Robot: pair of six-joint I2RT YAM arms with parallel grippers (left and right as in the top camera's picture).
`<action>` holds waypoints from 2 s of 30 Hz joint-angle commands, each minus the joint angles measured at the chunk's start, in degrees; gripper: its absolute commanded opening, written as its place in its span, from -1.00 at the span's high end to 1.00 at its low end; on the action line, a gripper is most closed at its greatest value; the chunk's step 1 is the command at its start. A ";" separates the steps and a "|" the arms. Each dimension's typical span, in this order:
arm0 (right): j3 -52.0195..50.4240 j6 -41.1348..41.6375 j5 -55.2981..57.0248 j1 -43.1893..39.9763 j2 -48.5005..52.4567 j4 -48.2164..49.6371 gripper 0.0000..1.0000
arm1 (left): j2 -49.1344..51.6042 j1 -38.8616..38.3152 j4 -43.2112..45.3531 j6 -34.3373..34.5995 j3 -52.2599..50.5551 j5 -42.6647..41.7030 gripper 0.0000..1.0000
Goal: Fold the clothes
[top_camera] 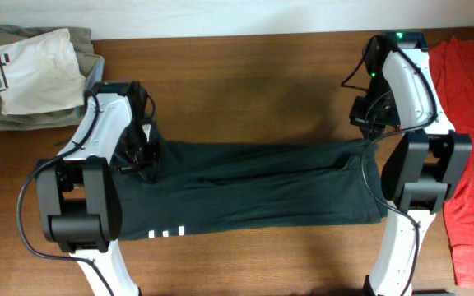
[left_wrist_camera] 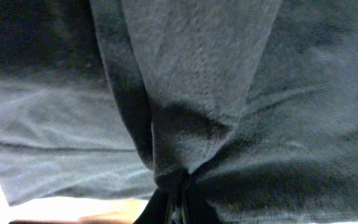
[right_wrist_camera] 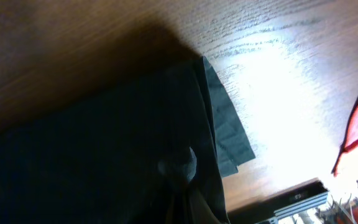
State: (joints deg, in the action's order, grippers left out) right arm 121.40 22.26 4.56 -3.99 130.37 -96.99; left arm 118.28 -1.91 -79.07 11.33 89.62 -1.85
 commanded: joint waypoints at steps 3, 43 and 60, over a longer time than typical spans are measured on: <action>-10.40 -2.34 0.44 0.94 -6.64 -0.37 0.92 | -1.36 0.20 -0.04 -0.50 -2.60 0.81 0.90; -24.44 -1.03 3.21 0.96 -6.56 12.52 -0.86 | 3.13 5.73 14.01 -9.73 2.45 -5.53 -0.36; -24.44 -2.32 3.17 0.96 -6.56 12.94 -0.86 | 3.89 8.83 16.48 -22.84 1.29 -13.86 0.74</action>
State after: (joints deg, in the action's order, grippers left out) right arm 97.27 20.32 6.63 -3.27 124.18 -83.90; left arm 121.47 6.83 -62.33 -9.89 92.16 -14.24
